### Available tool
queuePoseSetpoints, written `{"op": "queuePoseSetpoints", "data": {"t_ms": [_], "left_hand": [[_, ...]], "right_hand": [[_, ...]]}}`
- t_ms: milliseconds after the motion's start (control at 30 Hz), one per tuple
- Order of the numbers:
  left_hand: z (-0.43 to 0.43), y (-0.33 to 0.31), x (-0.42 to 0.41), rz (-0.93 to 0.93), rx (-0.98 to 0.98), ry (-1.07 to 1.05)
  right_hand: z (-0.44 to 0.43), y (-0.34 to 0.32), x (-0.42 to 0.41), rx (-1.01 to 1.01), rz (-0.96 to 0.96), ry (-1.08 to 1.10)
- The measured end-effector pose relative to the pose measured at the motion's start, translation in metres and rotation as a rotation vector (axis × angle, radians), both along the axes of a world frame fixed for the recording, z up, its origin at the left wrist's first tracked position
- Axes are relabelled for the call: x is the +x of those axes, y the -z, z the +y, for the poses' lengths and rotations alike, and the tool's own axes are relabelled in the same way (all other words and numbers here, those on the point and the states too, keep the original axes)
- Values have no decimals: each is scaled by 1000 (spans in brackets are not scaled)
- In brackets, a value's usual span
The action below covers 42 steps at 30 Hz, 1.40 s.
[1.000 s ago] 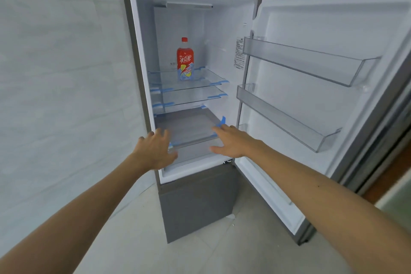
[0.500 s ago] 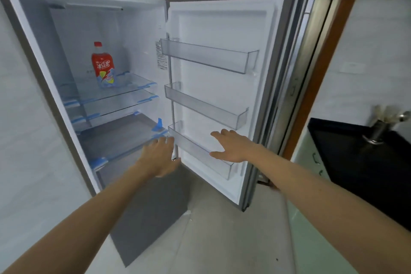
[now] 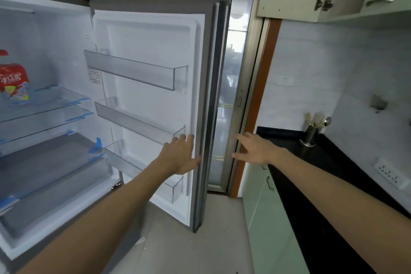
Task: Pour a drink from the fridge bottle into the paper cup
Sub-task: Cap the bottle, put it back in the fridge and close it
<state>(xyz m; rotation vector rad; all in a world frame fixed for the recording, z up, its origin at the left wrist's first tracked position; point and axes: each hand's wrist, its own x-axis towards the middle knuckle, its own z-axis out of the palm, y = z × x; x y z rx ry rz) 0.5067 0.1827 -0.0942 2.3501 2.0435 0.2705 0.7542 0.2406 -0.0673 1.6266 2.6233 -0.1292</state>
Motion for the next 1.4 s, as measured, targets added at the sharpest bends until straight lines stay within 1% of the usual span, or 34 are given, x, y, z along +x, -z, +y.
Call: {"op": "queuePoseSetpoints", "data": {"t_ms": [167, 400, 533, 633, 733, 800, 967, 1133, 1400], "left_hand": [[27, -10, 18, 1, 78, -29], [48, -21, 25, -22, 76, -86], [52, -24, 29, -25, 85, -118], [54, -27, 31, -36, 96, -135], [57, -30, 34, -47, 91, -154], [56, -31, 35, -58, 99, -172], [43, -34, 39, -101, 128, -219], [14, -41, 32, -78, 161, -290], [-41, -51, -8, -64, 245, -408]], "right_hand": [[32, -9, 12, 5, 15, -17], [93, -23, 0, 16, 40, -106], [120, -38, -15, 36, 91, -156], [130, -45, -28, 46, 170, -231], [137, -45, -33, 37, 198, -240], [138, -41, -34, 33, 198, -233], [127, -37, -40, 50, 202, -291], [112, -44, -54, 65, 195, -369], [72, -74, -115, 103, 420, -553]]}}
